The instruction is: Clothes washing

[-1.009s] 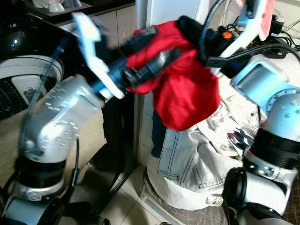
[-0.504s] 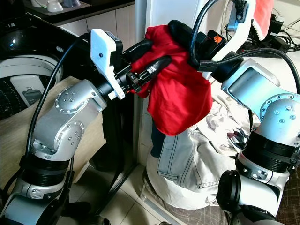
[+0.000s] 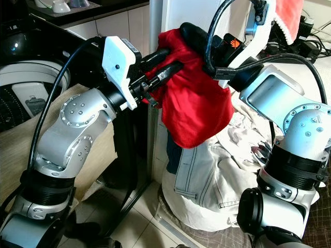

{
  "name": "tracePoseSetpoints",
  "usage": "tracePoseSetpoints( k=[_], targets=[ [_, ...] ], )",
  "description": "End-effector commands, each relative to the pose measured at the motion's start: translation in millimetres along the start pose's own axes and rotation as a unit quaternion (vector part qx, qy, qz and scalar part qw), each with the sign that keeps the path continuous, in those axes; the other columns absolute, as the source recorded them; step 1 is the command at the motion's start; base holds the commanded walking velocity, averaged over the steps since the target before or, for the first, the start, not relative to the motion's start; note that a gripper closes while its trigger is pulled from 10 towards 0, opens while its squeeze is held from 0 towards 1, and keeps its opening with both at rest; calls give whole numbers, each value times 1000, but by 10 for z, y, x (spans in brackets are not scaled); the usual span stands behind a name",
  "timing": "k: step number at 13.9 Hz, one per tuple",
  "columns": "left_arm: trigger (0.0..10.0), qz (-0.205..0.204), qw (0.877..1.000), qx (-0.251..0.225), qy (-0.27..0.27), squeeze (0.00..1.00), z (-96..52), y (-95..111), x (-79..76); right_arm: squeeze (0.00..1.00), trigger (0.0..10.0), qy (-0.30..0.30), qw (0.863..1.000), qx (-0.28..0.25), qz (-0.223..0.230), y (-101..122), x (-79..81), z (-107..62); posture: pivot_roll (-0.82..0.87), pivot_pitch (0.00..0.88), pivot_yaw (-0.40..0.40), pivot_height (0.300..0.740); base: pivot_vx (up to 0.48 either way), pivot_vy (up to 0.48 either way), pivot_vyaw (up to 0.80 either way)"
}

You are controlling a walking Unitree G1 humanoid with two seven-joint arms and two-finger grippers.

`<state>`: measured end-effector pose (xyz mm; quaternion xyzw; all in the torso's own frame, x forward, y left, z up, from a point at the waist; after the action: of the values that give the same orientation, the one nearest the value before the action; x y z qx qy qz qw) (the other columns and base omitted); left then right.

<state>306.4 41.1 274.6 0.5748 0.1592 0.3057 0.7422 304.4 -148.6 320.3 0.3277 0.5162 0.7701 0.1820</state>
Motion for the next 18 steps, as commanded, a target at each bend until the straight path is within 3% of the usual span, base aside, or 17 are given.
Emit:
tracePoseSetpoints(
  k=[1, 5, 7, 8, 9, 10, 11, 12, 13, 14, 15, 16, 18],
  targets=[
    [0, 8, 1000, 5, 17, 0, -1, -17, 54, 0, 0, 11, 1000, -12, -15, 71, 70, -4, -60, 12, -54, 740, 0, 0, 0],
    [0, -4, 999, -13, 35, 0, -32, 25, 138, 0, 0, 14, 1000, -6, -19, 48, 86, -2, -59, 11, -53, 740, 0, 0, 0],
    [0, -5, 998, -20, 59, 0, -57, 34, 211, 27, 10000, 11, 999, 0, -34, 29, 88, -9, -60, 10, -51, 740, 0, 0, 0],
    [0, -2, 995, -29, 98, 0, -90, 57, 333, 1000, 10000, 15, 999, -4, -31, 15, 93, -25, -60, 4, -49, 740, 0, 0, 0],
    [0, 2, 992, -36, 123, 0, -120, 93, 429, 1000, 10000, 19, 999, -6, -36, 19, 107, -38, -60, 0, -47, 740, 0, 0, 0],
    [0, 37, 983, -36, 175, 0, -210, 190, 688, 0, 10000, 12, 998, -4, -57, 28, 109, -61, -61, 0, -45, 740, 0, 0, 0],
    [0, 76, 971, -41, 225, 0, -320, 333, 947, 0, 10000, 17, 997, 0, -71, 17, 126, -87, -61, 0, -43, 740, 0, 0, 0],
    [0, 180, 934, -44, 305, 0, -541, 709, 1369, 0, 10000, 22, 993, 39, -112, -101, 160, -129, -63, 0, -39, 740, 0, 0, 0],
    [0, 242, 904, -50, 350, 0, -669, 954, 1561, 0, 10000, 23, 991, 52, -118, -159, 169, -134, -60, 0, -40, 740, 0, 0, 0],
    [0, 359, 838, -36, 409, 0, -862, 1333, 1786, 0, 10000, 23, 990, 69, -123, -232, 172, -131, -57, 0, -39, 740, 0, 0, 0],
    [0, 428, 788, -4, 443, 0, -977, 1451, 1905, 0, 10000, 23, 987, 82, -134, -279, 173, -122, -54, 0, -41, 740, 0, 0, 0],
    [0, 441, 767, 34, 464, 0, -1038, 1388, 2011, 0, 10000, 31, 985, 92, -141, -323, 194, -112, -52, 0, -43, 740, 0, 0, 0],
    [0, 396, 764, 143, 489, 0, -1138, 974, 2264, 0, 10000, 68, 969, 153, -183, -574, 302, -114, -51, 0, -48, 740, 0, 0, 0]
  ],
)
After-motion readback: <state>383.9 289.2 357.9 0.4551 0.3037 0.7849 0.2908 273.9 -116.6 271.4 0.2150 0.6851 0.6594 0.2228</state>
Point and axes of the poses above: a point about 5 cm out from each wrist's last joint towards the gripper, its own z axis pointing out of the wrist towards the gripper, its own y axis along the axis of the wrist's last joint, x = y × z, the point moved 1 cm from there along z, pointing out of the wrist towards the gripper, and after that the axes turned 10 degrees about -z, right-handed, at the moved point
